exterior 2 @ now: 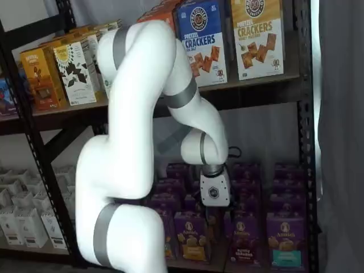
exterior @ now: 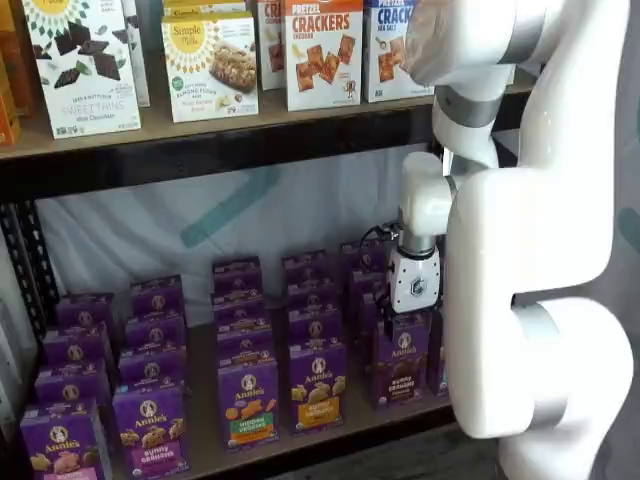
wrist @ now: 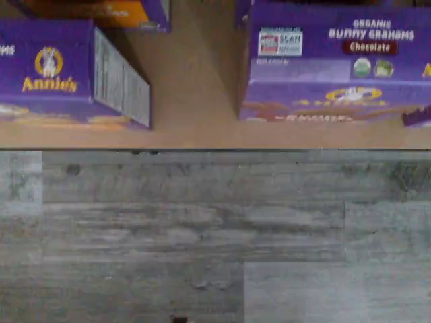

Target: Pick up the purple box with a brown patch in the center, on the bottom shelf, the fifth box from the left

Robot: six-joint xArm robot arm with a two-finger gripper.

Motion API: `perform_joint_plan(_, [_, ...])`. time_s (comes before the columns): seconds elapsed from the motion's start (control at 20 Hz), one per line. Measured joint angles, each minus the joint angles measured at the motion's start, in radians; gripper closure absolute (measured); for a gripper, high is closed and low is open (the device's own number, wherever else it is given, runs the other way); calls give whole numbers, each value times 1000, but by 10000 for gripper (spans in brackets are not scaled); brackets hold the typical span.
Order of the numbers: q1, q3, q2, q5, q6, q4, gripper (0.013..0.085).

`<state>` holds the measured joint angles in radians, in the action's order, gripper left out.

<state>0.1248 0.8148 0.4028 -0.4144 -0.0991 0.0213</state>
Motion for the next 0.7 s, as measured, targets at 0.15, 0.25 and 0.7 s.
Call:
perform_joint_plan(0.15, [2, 69, 60, -6, -11, -9, 130])
perform_joint_plan(0.25, [3, 111, 94, -9, -18, -16, 130])
perform_joint_plan(0.7, [11, 294, 236, -45, -19, -9, 130])
